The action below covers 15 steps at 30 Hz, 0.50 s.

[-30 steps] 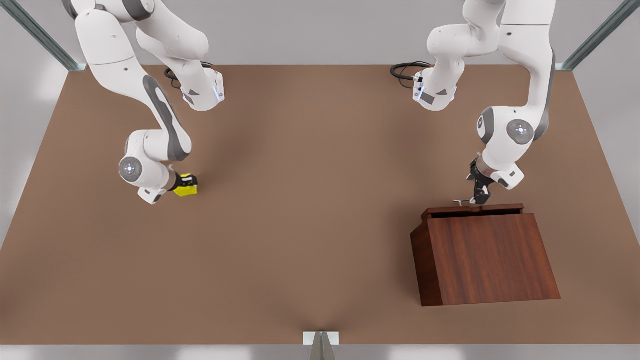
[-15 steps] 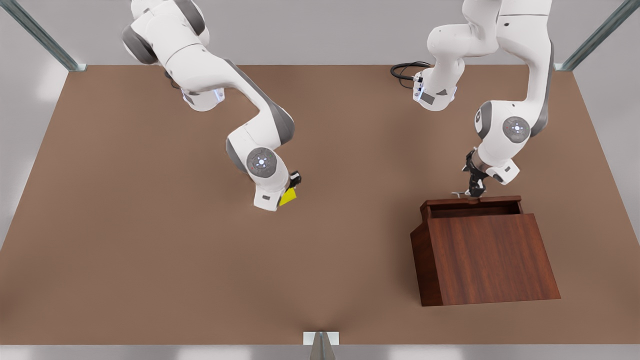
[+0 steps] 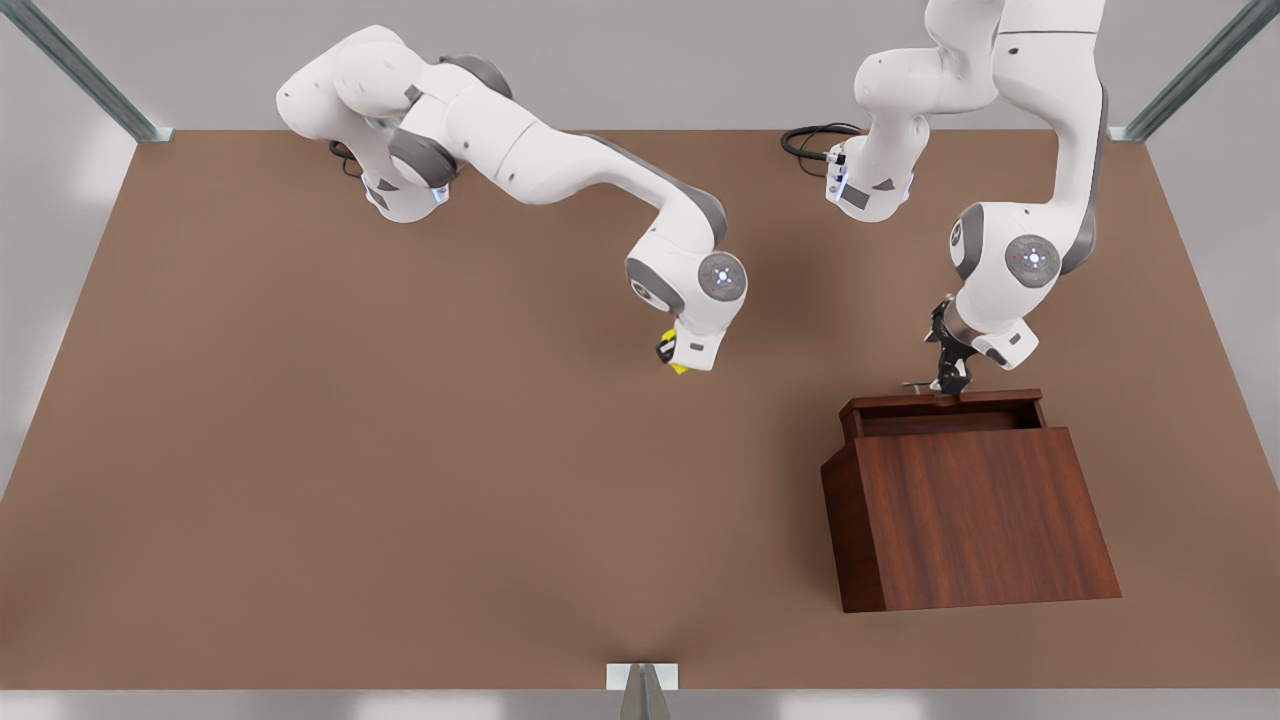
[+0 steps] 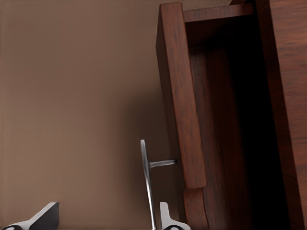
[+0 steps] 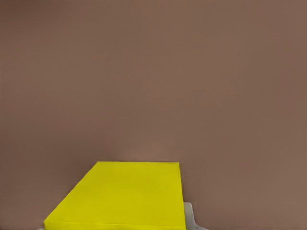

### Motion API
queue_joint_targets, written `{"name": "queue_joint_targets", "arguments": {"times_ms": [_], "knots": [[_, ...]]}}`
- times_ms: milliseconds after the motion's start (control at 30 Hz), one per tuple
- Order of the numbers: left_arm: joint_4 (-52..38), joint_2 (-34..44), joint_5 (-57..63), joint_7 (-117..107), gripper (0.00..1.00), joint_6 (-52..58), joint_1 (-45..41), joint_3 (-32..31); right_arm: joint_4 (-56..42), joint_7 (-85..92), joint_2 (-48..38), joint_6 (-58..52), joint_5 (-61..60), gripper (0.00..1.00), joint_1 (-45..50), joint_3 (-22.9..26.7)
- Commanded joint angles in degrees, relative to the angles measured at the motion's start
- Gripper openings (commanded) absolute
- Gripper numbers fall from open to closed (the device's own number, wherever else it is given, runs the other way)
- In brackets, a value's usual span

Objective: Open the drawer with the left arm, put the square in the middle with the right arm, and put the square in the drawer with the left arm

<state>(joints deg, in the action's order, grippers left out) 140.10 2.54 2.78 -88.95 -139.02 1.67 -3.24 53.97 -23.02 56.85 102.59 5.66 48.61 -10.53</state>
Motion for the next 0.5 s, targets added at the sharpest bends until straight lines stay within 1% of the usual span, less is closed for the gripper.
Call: {"name": "queue_joint_targets", "arguments": {"times_ms": [0, 67, 133, 300, 333, 467], "knots": [[0.0, 0.01, 0.03, 0.0, 1.0, 0.07, -0.17, 0.07, -0.01, 0.08, 0.19, 0.15, 0.14, 0.61, -0.01, -0.02], [0.09, 0.18, 0.03, -0.09, 1.0, 0.59, -0.17, 0.07, -0.01, 1.83, 0.63, 0.51, -1.26, 0.61, -0.71, -0.02], [0.44, 0.62, -0.06, -0.18, 1.0, 1.82, -0.17, 0.07, 0.87, 2.71, 1.33, 4.11, -3.2, 0.62, -0.89, -0.02], [0.53, 1.41, -0.06, -0.53, 1.0, 3.58, -0.17, -0.01, 1.31, 1.57, 1.59, 4.37, -5.66, 0.64, -0.89, 0.07], [0.61, 1.5, -0.06, -0.53, 1.0, 4.11, -0.17, -0.01, 1.57, 2.54, 1.86, 4.55, -5.4, 0.68, -0.8, 0.16], [0.7, 1.77, -0.06, -0.62, 1.0, 4.72, -0.17, -0.01, 2.89, 8.25, 1.68, 4.64, -4.78, 0.68, -0.8, 0.33]]}}
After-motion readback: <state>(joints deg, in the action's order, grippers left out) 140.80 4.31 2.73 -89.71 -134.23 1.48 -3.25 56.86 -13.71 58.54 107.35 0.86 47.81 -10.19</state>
